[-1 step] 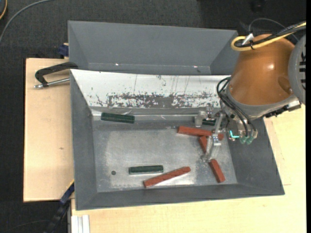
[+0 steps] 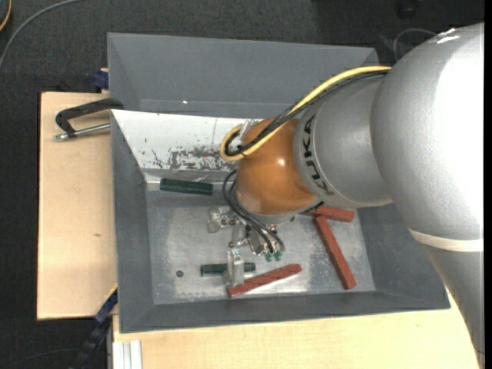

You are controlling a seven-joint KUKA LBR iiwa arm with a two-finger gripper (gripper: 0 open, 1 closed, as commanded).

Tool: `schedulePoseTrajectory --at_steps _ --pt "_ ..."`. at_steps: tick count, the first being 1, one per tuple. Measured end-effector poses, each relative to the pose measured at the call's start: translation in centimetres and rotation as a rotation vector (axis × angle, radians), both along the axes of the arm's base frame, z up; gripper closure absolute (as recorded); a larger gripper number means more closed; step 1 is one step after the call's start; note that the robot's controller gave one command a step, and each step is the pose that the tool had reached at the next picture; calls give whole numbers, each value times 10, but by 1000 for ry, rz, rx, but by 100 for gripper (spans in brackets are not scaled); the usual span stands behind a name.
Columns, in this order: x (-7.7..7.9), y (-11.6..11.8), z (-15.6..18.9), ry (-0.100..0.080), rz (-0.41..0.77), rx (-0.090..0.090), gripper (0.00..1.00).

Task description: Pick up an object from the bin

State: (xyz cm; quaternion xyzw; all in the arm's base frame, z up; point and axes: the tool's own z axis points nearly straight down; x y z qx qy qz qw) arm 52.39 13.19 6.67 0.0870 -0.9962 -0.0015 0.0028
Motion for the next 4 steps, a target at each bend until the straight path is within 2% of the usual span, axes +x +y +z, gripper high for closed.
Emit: schedulePoseTrajectory --at_steps 1,2,3,4 --pt "-31 -4 5 -6 -18 -1 0" --pt "-31 13 5 -13 35 0 0" --pt "-16 -36 4 -9 -613 -2 0" --pt "-30 -3 4 -3 -642 -2 0"
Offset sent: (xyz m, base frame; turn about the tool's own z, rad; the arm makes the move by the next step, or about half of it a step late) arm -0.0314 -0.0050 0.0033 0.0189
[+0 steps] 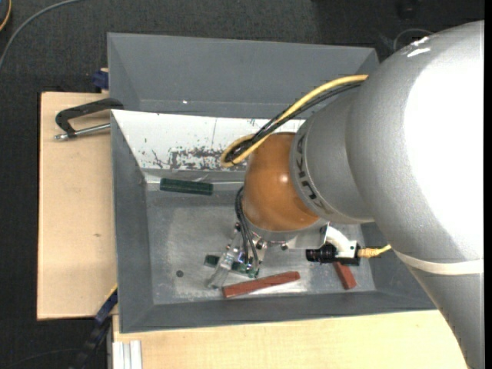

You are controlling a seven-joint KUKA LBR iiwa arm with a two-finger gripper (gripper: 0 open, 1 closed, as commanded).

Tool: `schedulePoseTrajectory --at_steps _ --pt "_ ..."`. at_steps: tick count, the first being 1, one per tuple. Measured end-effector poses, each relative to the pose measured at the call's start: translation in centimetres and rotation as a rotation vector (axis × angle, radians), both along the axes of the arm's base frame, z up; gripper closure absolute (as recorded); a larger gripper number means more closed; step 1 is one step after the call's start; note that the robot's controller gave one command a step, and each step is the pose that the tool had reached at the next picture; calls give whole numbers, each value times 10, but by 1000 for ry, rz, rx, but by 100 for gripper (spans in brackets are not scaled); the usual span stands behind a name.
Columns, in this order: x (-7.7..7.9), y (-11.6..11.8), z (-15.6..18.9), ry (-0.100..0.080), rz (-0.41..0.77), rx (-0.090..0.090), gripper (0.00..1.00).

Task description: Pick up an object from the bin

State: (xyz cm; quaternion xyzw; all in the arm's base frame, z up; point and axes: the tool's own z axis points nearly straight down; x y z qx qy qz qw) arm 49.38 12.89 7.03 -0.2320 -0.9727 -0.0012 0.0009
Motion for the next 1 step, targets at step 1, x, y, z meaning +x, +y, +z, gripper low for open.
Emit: schedulePoseTrajectory --at_steps 1 --pt "1 -2 0 -1 -1 -1 100"
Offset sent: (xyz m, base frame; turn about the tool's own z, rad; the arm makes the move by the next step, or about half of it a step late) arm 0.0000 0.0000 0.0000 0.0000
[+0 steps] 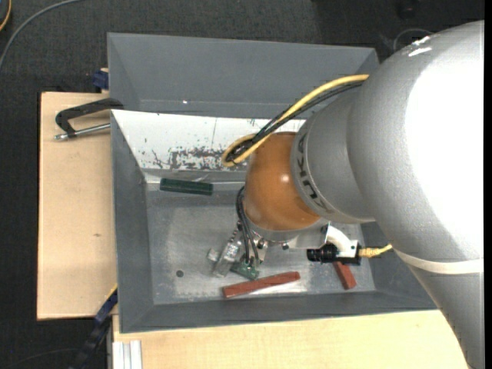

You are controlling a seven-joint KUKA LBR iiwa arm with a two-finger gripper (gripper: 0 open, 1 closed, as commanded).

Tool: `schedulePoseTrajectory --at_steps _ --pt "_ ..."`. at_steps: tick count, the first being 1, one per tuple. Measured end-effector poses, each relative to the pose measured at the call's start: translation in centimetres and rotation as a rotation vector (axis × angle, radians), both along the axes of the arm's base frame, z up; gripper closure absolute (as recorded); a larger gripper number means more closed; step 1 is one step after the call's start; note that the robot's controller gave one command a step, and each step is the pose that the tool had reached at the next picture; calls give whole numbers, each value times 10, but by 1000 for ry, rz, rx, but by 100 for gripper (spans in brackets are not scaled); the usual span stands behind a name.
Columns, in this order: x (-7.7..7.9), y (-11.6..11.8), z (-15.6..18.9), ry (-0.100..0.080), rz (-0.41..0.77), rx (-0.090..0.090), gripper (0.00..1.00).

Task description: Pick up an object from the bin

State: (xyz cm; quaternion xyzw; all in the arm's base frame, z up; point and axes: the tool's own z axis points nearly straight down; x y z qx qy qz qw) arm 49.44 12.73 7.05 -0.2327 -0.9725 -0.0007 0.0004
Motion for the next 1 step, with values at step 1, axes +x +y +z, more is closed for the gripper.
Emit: schedulePoseTrajectory --at_steps 1 --pt "2 1 101 -12 2 2 100"
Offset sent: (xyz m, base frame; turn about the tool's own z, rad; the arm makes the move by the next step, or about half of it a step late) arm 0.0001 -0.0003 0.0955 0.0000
